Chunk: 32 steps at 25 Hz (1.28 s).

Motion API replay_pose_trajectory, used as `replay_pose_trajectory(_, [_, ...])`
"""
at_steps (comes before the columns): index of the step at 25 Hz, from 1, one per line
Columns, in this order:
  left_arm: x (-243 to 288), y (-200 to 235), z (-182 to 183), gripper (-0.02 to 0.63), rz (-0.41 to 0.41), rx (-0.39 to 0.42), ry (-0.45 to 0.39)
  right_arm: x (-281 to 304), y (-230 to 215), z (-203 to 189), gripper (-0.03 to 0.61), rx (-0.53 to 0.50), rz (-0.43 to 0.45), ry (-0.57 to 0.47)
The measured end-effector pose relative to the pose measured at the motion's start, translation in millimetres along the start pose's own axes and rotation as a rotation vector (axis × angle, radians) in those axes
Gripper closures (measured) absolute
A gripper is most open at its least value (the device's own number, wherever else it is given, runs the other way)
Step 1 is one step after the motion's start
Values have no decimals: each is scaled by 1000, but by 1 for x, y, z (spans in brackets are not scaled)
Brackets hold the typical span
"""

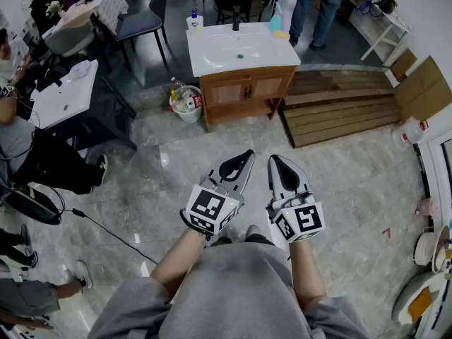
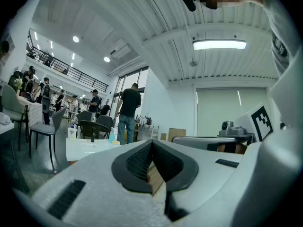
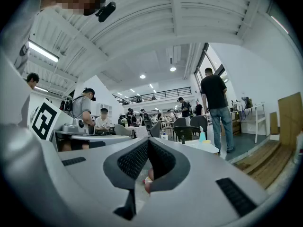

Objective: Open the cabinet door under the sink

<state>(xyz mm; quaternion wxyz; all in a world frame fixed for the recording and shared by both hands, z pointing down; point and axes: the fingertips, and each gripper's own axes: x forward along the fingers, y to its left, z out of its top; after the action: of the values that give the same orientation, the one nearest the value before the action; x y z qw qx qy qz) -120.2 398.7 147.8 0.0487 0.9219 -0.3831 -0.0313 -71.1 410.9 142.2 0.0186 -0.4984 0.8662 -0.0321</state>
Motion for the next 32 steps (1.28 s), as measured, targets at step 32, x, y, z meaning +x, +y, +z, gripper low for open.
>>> replay_pose_trajectory(32, [52, 57, -30, 606, -35, -44, 81, 54, -48, -32, 569, 90, -94, 34])
